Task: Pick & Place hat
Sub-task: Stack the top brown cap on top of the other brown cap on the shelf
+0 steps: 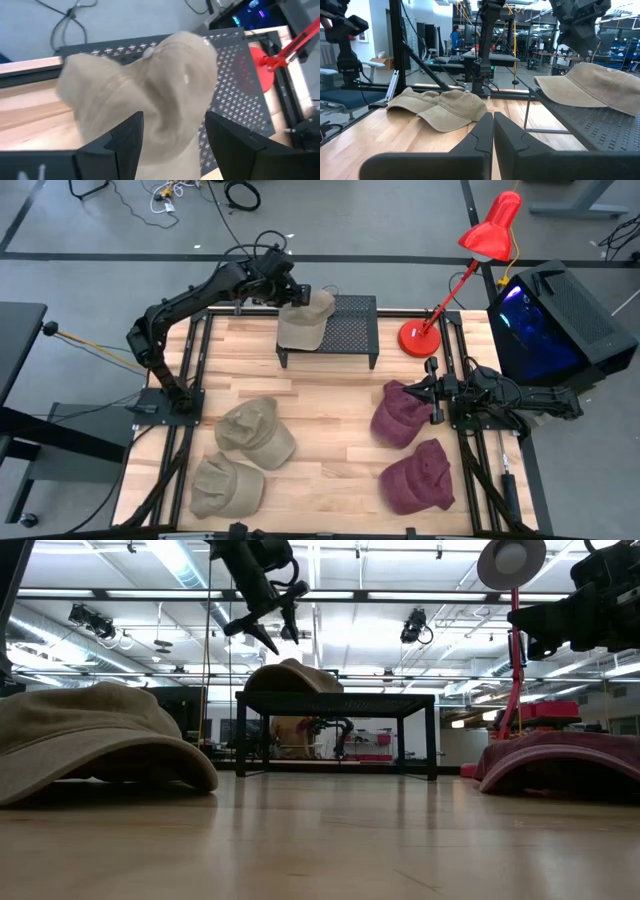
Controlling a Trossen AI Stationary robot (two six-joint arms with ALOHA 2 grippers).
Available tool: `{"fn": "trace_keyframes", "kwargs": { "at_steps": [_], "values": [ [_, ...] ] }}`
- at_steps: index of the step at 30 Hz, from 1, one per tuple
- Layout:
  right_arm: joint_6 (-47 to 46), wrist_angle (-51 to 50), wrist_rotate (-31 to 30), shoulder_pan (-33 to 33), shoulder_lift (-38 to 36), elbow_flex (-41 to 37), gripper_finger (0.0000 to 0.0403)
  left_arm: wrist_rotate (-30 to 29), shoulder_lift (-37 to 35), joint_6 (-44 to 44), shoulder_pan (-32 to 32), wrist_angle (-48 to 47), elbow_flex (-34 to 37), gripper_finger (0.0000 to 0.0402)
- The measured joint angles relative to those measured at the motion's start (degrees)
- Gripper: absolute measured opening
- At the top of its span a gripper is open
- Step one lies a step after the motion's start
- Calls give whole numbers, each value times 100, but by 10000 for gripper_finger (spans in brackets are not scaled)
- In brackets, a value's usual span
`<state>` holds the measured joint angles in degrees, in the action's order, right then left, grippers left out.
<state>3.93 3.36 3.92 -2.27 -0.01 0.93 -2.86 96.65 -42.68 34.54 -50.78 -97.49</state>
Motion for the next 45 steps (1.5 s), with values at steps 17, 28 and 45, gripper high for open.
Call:
{"fn": "trace_keyframes", "kwargs": {
  "at_steps": [17,28,45],
  "values": [
    [-1,-1,0,1,0,2,16,-546,-603,136,-179,-2028,0,220],
    [-1,-1,0,-1,0,2,16,-616,-912,-286,-579,-2038,677,220],
    [-1,0,0,0,0,0,16,-594,-1509,-1288,-1768,-1880,1655,220]
  ]
}}
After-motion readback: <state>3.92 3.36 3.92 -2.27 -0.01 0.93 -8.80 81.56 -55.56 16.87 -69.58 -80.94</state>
